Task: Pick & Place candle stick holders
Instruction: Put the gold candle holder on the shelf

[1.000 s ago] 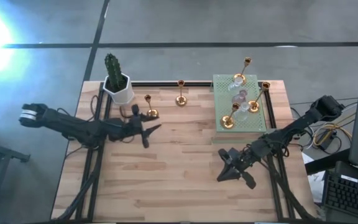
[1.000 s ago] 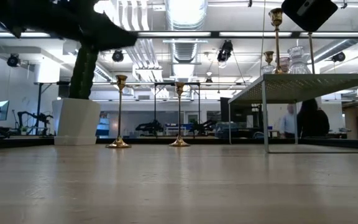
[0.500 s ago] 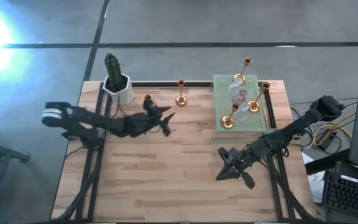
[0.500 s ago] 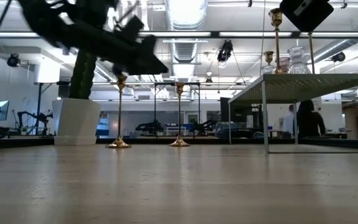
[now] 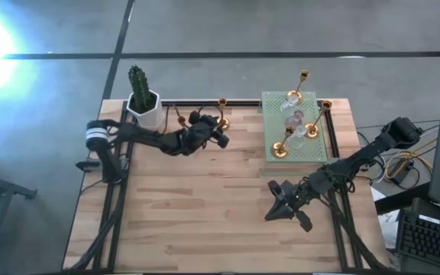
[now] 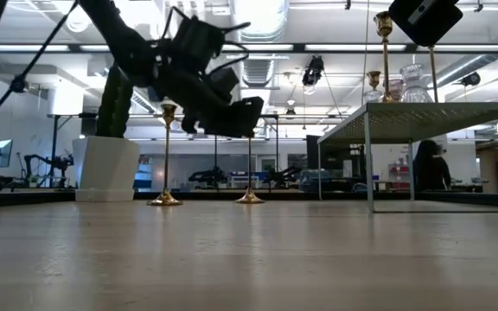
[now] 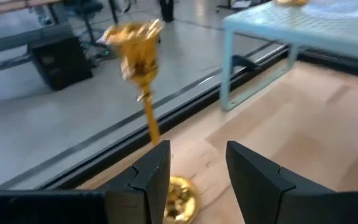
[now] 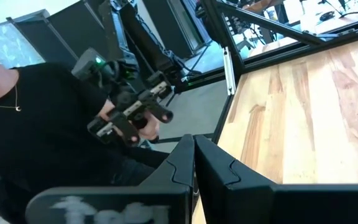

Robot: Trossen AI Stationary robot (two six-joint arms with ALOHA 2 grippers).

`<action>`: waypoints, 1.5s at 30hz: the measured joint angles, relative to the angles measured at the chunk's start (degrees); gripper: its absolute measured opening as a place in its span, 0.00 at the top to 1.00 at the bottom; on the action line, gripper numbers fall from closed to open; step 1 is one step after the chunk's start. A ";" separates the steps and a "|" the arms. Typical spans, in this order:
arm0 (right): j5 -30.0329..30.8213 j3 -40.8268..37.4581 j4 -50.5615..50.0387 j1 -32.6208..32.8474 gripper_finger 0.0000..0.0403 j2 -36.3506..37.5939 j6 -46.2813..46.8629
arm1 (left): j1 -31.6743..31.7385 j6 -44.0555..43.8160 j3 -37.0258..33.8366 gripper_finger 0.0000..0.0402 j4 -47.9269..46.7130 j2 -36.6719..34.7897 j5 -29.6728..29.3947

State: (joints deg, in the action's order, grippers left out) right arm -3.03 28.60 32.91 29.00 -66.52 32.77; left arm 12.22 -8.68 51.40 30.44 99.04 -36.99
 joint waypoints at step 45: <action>0.89 -0.22 0.01 0.79 0.98 -0.02 0.06 | 8.10 4.74 1.45 0.99 16.88 9.43 20.59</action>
State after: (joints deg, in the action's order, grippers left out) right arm -2.14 28.38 32.92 29.79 -66.54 32.83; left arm 20.32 -3.94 52.84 47.32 108.47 -16.41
